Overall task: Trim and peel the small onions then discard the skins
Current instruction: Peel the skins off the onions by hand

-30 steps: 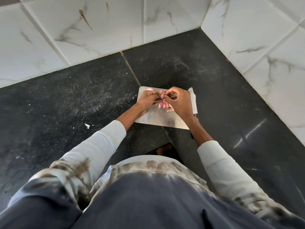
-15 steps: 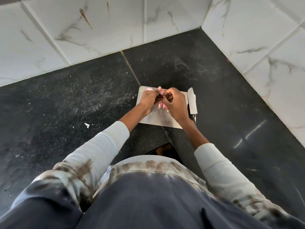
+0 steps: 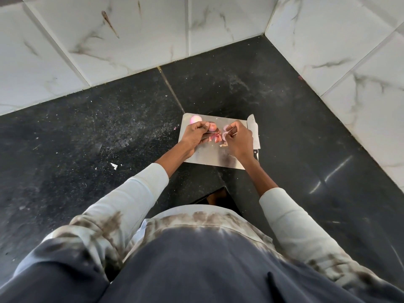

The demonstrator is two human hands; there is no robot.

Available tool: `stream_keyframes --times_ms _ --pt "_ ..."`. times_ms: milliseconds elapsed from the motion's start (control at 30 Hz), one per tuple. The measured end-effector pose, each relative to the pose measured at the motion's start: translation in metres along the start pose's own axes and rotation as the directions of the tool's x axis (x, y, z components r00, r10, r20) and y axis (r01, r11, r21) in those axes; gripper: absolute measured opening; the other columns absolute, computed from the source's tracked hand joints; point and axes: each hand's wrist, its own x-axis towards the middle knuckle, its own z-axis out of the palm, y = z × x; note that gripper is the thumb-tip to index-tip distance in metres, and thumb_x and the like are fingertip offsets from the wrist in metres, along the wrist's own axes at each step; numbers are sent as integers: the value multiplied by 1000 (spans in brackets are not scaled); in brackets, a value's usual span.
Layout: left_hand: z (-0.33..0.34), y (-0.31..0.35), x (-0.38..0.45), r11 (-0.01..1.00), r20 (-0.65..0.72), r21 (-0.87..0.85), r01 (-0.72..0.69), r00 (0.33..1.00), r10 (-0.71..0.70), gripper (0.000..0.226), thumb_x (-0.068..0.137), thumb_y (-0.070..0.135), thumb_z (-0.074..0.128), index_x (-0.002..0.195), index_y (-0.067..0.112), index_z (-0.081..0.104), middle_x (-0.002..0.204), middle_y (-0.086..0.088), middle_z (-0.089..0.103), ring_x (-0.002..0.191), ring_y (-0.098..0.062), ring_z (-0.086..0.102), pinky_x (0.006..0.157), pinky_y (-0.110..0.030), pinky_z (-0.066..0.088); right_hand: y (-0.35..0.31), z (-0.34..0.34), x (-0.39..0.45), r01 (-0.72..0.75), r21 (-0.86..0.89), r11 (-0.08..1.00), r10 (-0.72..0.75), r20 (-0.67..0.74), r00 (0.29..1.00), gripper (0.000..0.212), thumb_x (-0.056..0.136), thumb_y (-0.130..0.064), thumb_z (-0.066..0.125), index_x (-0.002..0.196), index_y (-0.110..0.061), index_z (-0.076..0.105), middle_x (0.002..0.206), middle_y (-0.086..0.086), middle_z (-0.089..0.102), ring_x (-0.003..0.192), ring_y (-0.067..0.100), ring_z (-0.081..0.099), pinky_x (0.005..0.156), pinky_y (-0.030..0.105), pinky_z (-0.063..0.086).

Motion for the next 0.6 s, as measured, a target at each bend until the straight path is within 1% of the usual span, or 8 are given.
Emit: stream_keyframes --times_ms 100,233,267,300,333,400,467,600 --pt "1 -2 2 1000 6 30 -9 1000 9 25 108 16 62 130 8 72 123 -11 79 113 -23 77 97 -36 63 -2 0 2 20 7 1000 -20 52 998 26 93 -17 80 115 -12 67 102 -5 69 85 8 65 74 12 52" --pt "1 -2 1 999 21 36 -23 1000 22 24 107 17 64 128 10 73 123 -10 79 110 -20 77 87 -27 64 -3 4 3 -30 24 999 30 5 1000 15 103 -18 67 116 -12 69 104 -5 70 90 8 65 88 25 58" --pt "1 -1 1 999 27 29 -30 999 29 22 107 16 65 126 10 73 121 -9 79 107 -18 77 86 -25 64 -4 4 3 -46 43 998 46 1 999 15 104 -22 65 115 -12 70 102 -4 70 90 8 65 88 24 59" --pt "1 -2 0 999 32 20 -36 999 35 20 106 15 65 124 11 73 119 -8 79 104 -17 78 86 -25 64 -5 4 3 -50 69 996 50 7 999 18 104 -27 66 115 -13 70 100 -5 70 89 8 66 83 17 58" --pt "1 -2 0 999 36 10 -41 999 41 17 105 14 66 121 11 74 116 -7 79 103 -16 78 86 -25 65 -7 3 2 -41 101 994 38 27 999 22 102 -32 68 115 -14 70 98 -8 70 88 7 68 77 9 54" --pt "2 -4 0 999 37 2 -47 998 47 13 105 13 67 116 13 75 114 -8 80 105 -20 77 89 -29 65 -9 3 -1 -5 160 987 -7 75 997 33 96 -41 76 118 -18 70 96 -16 70 85 0 68 69 3 50" --pt "2 -4 -1 999 32 5 -52 998 52 9 104 13 68 109 16 75 112 -8 80 105 -21 77 90 -30 65 -8 5 -2 10 167 986 -25 93 995 36 93 -42 80 118 -18 71 97 -15 71 85 -2 69 70 5 52" --pt "2 -1 -6 997 20 33 -64 998 64 7 105 15 67 107 18 73 105 -4 79 94 -14 77 79 -23 65 -6 10 0 -10 140 990 2 60 998 35 90 -41 83 113 -16 74 100 -6 76 88 7 73 79 19 61"
